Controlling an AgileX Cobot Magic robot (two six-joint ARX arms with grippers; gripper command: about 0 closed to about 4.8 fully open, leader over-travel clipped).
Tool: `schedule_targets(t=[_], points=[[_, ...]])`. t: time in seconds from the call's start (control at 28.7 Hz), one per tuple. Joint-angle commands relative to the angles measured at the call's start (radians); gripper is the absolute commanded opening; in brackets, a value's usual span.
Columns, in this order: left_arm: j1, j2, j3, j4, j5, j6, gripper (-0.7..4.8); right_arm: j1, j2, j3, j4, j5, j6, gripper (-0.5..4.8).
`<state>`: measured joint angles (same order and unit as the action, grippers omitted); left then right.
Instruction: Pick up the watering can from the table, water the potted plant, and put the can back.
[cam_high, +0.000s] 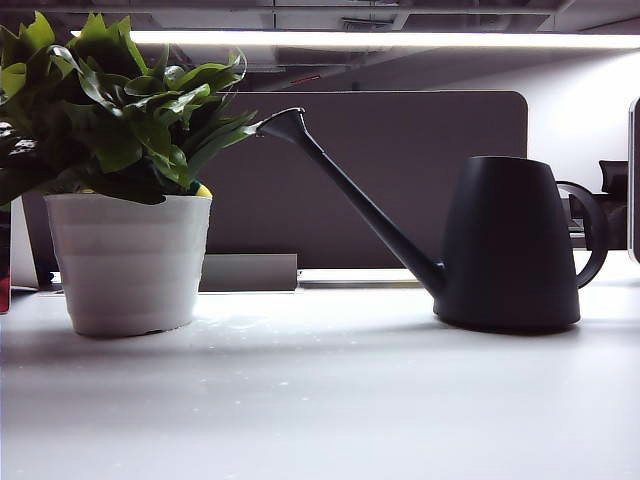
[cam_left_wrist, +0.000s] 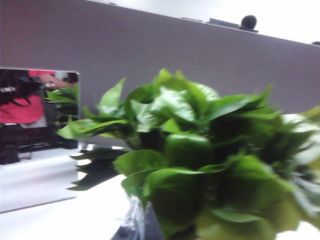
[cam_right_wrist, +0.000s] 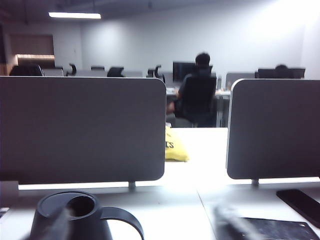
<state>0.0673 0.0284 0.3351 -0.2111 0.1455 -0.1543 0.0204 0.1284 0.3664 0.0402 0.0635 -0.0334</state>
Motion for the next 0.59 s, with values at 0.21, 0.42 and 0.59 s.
schedule_targets(t=[0.21, 0.42, 0.59], points=[[0.001, 0.129, 0.240, -0.054, 0.115, -0.003, -0.06, 0.000, 0.353, 0.222, -0.059, -0.067, -0.213, 4.42], [0.001, 0.276, 0.384, -0.153, 0.205, -0.003, -0.06, 0.002, 0.586, 0.294, 0.006, -0.068, -0.256, 4.51], [-0.001, 0.353, 0.424, -0.098, 0.412, -0.023, -0.06, 0.002, 0.718, 0.293, 0.065, -0.076, -0.280, 4.79]])
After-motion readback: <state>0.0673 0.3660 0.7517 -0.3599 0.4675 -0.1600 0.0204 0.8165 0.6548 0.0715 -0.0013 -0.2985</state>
